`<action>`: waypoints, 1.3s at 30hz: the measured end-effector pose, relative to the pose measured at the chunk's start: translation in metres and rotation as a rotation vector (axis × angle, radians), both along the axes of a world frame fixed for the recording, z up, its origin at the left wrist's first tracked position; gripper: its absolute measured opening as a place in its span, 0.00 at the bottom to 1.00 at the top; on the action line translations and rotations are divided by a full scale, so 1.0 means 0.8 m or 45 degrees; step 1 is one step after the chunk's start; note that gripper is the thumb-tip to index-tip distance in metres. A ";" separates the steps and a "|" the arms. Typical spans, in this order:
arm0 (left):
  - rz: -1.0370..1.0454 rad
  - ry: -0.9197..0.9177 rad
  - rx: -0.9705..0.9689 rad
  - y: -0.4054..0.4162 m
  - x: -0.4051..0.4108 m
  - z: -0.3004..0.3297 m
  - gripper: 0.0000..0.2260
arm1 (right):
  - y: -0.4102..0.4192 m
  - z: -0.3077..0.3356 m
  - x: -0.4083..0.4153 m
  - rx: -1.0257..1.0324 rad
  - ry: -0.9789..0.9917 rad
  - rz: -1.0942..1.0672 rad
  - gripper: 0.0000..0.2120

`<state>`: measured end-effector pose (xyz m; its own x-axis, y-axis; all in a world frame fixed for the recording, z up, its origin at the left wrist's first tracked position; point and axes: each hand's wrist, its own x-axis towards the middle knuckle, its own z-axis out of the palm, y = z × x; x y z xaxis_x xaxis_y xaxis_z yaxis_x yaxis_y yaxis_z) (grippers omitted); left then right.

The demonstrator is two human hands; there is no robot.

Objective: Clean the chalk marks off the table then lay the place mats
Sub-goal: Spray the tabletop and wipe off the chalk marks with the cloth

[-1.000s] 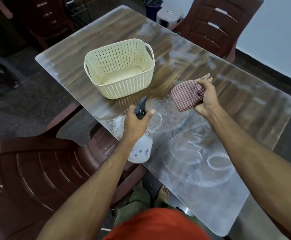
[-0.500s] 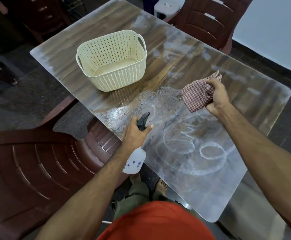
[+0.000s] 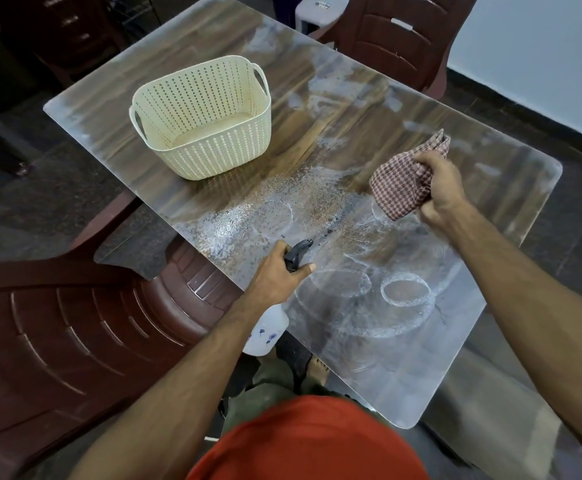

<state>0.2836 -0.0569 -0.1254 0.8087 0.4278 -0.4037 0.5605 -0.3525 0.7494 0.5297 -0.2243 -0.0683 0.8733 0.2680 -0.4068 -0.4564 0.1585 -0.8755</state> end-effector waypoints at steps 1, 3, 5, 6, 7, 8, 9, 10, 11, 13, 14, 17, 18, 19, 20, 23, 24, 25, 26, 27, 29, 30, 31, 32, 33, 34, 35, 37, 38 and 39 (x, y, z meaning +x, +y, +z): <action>0.024 0.000 -0.015 0.000 -0.002 0.001 0.18 | -0.005 -0.001 0.001 -0.082 -0.035 -0.009 0.14; 0.084 -0.017 -0.039 0.003 -0.004 0.003 0.19 | -0.015 -0.001 -0.001 -0.408 -0.219 0.065 0.18; 0.147 -0.048 -0.053 0.010 -0.006 0.005 0.20 | -0.026 -0.008 -0.010 -0.862 -0.583 0.232 0.14; 0.177 -0.070 -0.069 0.013 -0.007 0.005 0.21 | -0.031 -0.014 -0.018 -1.030 -0.762 0.334 0.13; 0.203 -0.089 -0.083 0.016 -0.008 0.005 0.21 | -0.035 -0.024 -0.027 -1.144 -0.903 0.452 0.12; 0.227 -0.108 -0.091 0.020 -0.009 0.005 0.21 | -0.037 -0.038 -0.037 -1.225 -0.995 0.598 0.14; 0.251 -0.124 -0.095 0.023 -0.009 0.006 0.21 | -0.037 -0.057 -0.048 -1.294 -1.042 0.768 0.16; 0.275 -0.139 -0.098 0.026 -0.010 0.006 0.21 | -0.037 -0.077 -0.060 -1.366 -1.043 0.944 0.19; 0.300 -0.156 -0.103 0.030 -0.010 0.006 0.21 | -0.037 -0.100 -0.072 -1.438 -1.041 1.095 0.23; 0.341 -0.196 -0.131 0.036 -0.010 0.008 0.20 | -0.036 -0.141 -0.092 -1.586 -1.121 1.227 0.32; 0.358 -0.210 -0.140 0.039 -0.009 0.008 0.20 | -0.035 -0.155 -0.098 -1.628 -1.154 1.203 0.34; 0.414 -0.239 -0.114 0.048 -0.006 0.011 0.18 | -0.033 -0.172 -0.096 -1.680 -1.168 1.120 0.34; 0.426 -0.255 -0.110 0.050 -0.005 0.011 0.17 | -0.032 -0.175 -0.094 -1.688 -1.192 1.105 0.33; 0.435 -0.269 -0.104 0.053 -0.004 0.011 0.15 | -0.031 -0.178 -0.091 -1.690 -1.223 1.087 0.32; 0.445 -0.274 -0.094 0.057 -0.002 0.010 0.14 | -0.028 -0.180 -0.086 -1.684 -1.242 1.070 0.32; 0.493 -0.280 -0.089 0.066 0.002 0.007 0.14 | -0.011 -0.183 -0.053 -1.669 -1.200 1.007 0.32; 0.505 -0.293 -0.089 0.069 0.004 0.008 0.13 | 0.000 -0.184 -0.037 -1.679 -1.166 0.981 0.33; 0.516 -0.309 -0.093 0.072 0.007 0.009 0.12 | 0.012 -0.185 -0.019 -1.692 -1.139 0.957 0.34; 0.522 -0.325 -0.098 0.075 0.009 0.010 0.11 | 0.026 -0.186 -0.004 -1.709 -1.117 0.950 0.34; 0.526 -0.341 -0.098 0.078 0.011 0.013 0.09 | 0.042 -0.188 0.006 -1.740 -1.109 0.967 0.35; 0.545 -0.371 -0.097 0.085 0.017 0.019 0.05 | 0.077 -0.195 0.008 -1.803 -1.132 1.048 0.36; 0.548 -0.388 -0.095 0.088 0.020 0.022 0.04 | 0.094 -0.198 -0.001 -1.803 -1.167 1.086 0.35; 0.544 -0.401 -0.087 0.092 0.022 0.025 0.03 | 0.108 -0.199 -0.017 -1.782 -1.210 1.130 0.35; 0.538 -0.407 -0.074 0.095 0.025 0.029 0.04 | 0.118 -0.199 -0.038 -1.744 -1.255 1.179 0.35; 0.539 -0.410 -0.067 0.098 0.027 0.031 0.04 | 0.123 -0.198 -0.061 -1.695 -1.294 1.235 0.35; 0.552 -0.416 -0.073 0.101 0.029 0.033 0.04 | 0.121 -0.198 -0.083 -1.645 -1.328 1.299 0.35; 0.570 -0.420 -0.083 0.105 0.030 0.035 0.03 | 0.114 -0.198 -0.103 -1.610 -1.363 1.364 0.34; 0.588 -0.419 -0.081 0.114 0.029 0.035 0.04 | 0.088 -0.196 -0.122 -1.581 -1.418 1.441 0.34; 0.596 -0.419 -0.081 0.118 0.028 0.034 0.05 | 0.075 -0.195 -0.118 -1.576 -1.416 1.442 0.34; 0.604 -0.421 -0.085 0.122 0.026 0.034 0.05 | 0.065 -0.194 -0.106 -1.589 -1.393 1.413 0.33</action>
<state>0.3047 0.0404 -0.0984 0.6225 0.7564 -0.2007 0.3781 -0.0662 0.9234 0.4449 -0.1719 -0.2232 0.5179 0.8115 -0.2705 0.8000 -0.5715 -0.1829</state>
